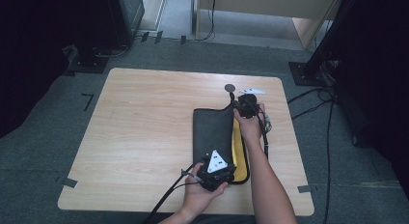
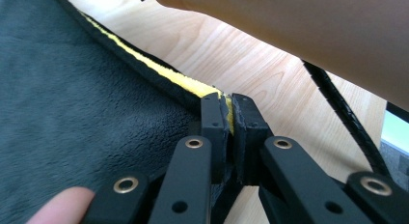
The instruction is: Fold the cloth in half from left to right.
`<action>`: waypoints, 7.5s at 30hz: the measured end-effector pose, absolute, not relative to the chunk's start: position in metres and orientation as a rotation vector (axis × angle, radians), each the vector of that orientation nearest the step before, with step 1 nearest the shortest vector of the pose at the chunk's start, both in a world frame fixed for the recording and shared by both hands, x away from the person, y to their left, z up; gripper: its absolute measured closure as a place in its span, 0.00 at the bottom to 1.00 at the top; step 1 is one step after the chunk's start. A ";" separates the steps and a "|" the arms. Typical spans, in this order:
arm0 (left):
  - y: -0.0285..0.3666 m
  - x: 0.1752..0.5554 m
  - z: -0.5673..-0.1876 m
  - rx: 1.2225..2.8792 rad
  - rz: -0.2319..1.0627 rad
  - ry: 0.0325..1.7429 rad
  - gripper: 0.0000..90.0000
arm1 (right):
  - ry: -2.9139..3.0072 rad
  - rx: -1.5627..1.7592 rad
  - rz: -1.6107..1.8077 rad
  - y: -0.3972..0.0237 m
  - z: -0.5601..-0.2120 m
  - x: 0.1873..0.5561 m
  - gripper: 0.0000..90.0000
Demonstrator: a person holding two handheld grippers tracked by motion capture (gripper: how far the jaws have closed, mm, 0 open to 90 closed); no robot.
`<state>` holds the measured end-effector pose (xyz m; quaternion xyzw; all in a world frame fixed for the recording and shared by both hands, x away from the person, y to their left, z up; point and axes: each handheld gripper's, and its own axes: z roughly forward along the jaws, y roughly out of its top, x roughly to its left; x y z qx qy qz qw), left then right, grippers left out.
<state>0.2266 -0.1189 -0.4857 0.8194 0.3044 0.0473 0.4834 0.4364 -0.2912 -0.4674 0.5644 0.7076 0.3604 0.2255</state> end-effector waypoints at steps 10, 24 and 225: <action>-0.064 0.227 -0.471 1.955 0.115 0.757 0.55 | 1.899 1.618 0.921 -0.314 -0.475 0.417 0.67; -0.005 0.219 -0.498 2.058 0.154 0.830 0.54 | 2.031 1.565 0.940 -0.302 -0.477 0.317 0.66; 0.017 0.409 -0.443 1.925 0.450 0.987 0.98 | 1.926 1.419 1.192 -0.268 -0.458 0.406 0.94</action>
